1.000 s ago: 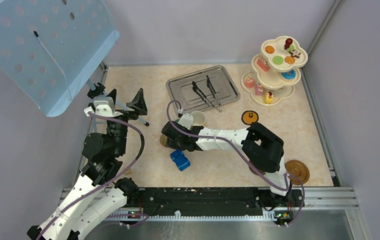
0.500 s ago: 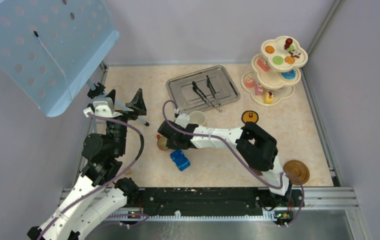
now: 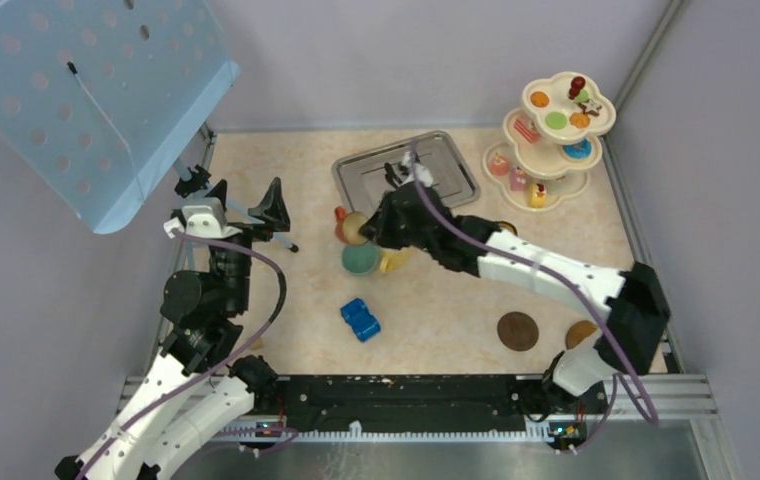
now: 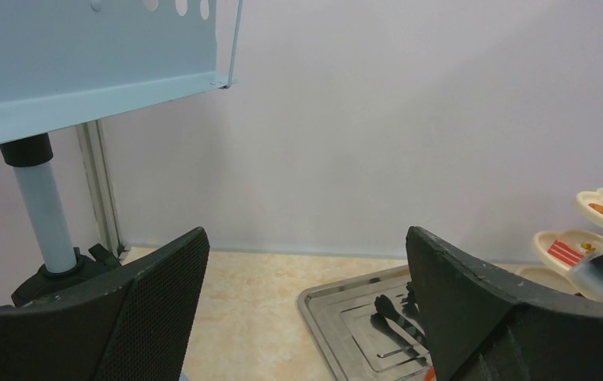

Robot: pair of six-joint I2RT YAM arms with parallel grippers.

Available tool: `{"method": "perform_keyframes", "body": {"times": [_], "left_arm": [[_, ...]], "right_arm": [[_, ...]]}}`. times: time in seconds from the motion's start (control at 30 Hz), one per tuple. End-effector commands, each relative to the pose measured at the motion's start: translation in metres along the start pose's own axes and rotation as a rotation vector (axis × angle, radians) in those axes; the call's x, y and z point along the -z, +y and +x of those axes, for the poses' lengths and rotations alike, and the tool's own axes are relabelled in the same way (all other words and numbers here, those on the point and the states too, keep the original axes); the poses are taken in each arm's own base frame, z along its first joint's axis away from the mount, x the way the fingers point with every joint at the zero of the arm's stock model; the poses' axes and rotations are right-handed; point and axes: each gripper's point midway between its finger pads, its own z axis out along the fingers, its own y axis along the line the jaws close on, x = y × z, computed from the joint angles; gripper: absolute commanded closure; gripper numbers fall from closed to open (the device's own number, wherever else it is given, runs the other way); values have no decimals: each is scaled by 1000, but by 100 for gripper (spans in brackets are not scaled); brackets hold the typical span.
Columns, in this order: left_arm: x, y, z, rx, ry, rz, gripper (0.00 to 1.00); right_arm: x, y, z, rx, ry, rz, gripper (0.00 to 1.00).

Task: Serve the afternoon tea

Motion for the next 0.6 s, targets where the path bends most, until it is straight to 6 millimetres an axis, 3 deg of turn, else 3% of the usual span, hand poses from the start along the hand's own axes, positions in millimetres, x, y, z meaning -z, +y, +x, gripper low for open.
{"method": "perform_keyframes", "body": {"times": [0.0, 0.07, 0.13, 0.3, 0.47, 0.57], "left_arm": [[-5, -3, -2, -3, -16, 7, 1], [-7, -7, 2, -3, -6, 19, 1], [-8, -10, 4, -5, 1, 30, 1], [-10, -15, 10, -6, 14, 46, 1], [-12, -18, 15, -9, 27, 60, 1], [-13, -21, 18, -4, 34, 68, 1]], "right_arm": [[57, -32, -83, 61, -209, 24, 100], [76, -76, -106, 61, -261, 150, 100], [99, -136, -119, 61, -288, 356, 100], [139, -243, -124, 46, -200, 692, 100], [139, -306, -115, 38, -37, 791, 100], [131, -325, -116, 54, -5, 830, 100]]}}
